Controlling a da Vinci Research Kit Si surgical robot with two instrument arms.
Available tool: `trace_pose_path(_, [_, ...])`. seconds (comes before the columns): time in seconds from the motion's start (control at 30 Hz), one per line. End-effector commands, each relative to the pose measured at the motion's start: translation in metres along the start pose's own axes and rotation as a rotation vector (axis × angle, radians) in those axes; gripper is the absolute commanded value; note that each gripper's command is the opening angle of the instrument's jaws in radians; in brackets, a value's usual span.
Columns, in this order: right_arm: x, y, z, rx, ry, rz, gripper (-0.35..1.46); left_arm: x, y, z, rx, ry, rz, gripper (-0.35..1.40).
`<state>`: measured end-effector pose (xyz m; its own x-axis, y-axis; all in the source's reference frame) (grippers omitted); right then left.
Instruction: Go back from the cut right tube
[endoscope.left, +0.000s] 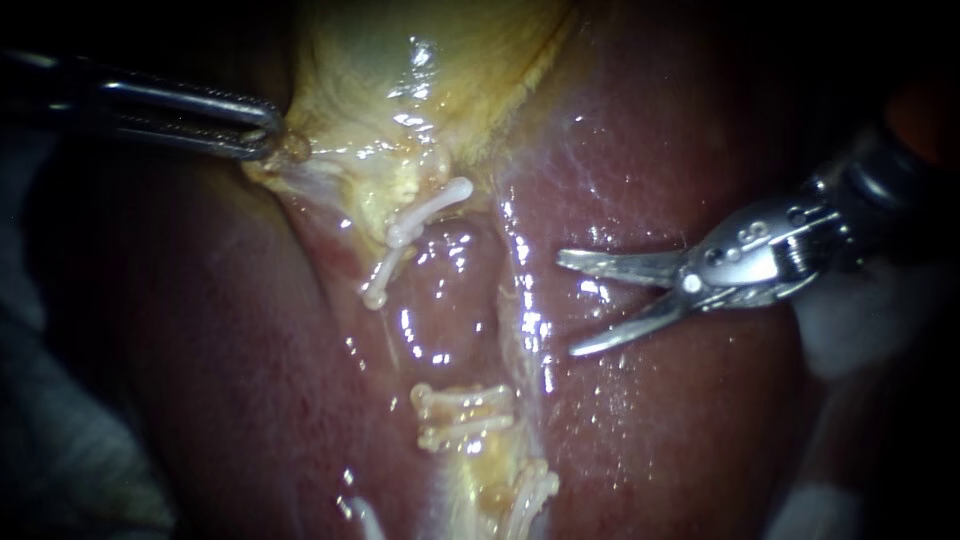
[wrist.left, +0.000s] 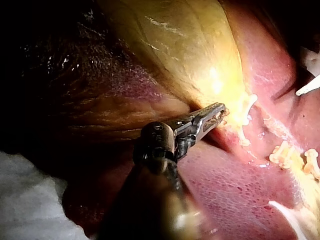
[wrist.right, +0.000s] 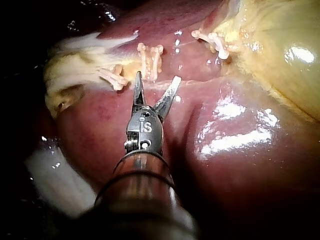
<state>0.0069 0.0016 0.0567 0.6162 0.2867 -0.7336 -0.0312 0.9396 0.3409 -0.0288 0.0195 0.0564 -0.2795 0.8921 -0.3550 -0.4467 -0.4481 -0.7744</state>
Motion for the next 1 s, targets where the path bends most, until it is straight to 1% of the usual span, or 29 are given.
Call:
trace_pose_path(0.03, [0.0000, 0.0001, -0.0002, -0.004, -0.014, 0.001, 1.43, 0.0000, 0.0000, 0.0000, 0.001, 0.000, 0.000, -0.35])
trace_pose_path(0.07, [0.0001, 0.0001, -0.0005, -0.006, -0.024, -0.002, 1.43, 0.0000, 0.0000, 0.0000, 0.001, 0.000, 0.000, -0.35])
trace_pose_path(0.17, [0.0001, 0.0001, -0.0008, -0.005, -0.024, -0.001, 1.45, -0.0001, 0.0000, 0.0003, 0.003, 0.001, 0.000, -0.35])
trace_pose_path(0.27, [0.0001, 0.0001, -0.0010, -0.004, -0.023, -0.001, 1.45, -0.0004, -0.0001, 0.0010, 0.009, 0.005, 0.002, -0.35])
trace_pose_path(0.4, [0.0000, 0.0001, -0.0011, -0.003, -0.023, -0.001, 1.45, -0.0011, -0.0007, 0.0029, 0.000, 0.003, 0.007, -0.35])
trace_pose_path(0.5, [0.0000, 0.0000, -0.0012, -0.003, -0.023, -0.002, 1.45, -0.0017, -0.0012, 0.0052, -0.006, -0.011, 0.012, -0.35])
trace_pose_path(0.63, [-0.0001, 0.0000, -0.0013, -0.002, -0.023, -0.002, 1.45, -0.0024, -0.0018, 0.0072, -0.013, -0.022, 0.025, -0.35])
trace_pose_path(0.7, [-0.0001, 0.0000, -0.0013, -0.002, -0.023, -0.002, 1.45, -0.0026, -0.0019, 0.0075, -0.011, -0.025, 0.027, -0.35])
trace_pose_path(0.9, [-0.0001, 0.0000, -0.0013, -0.002, -0.023, -0.002, 1.45, -0.0025, -0.0021, 0.0073, -0.012, -0.028, 0.028, -0.35])
trace_pose_path(1.0, [-0.0001, -0.0002, -0.0010, 0.005, -0.022, -0.009, 1.43, -0.0024, -0.0020, 0.0067, -0.015, -0.030, 0.027, -0.35])
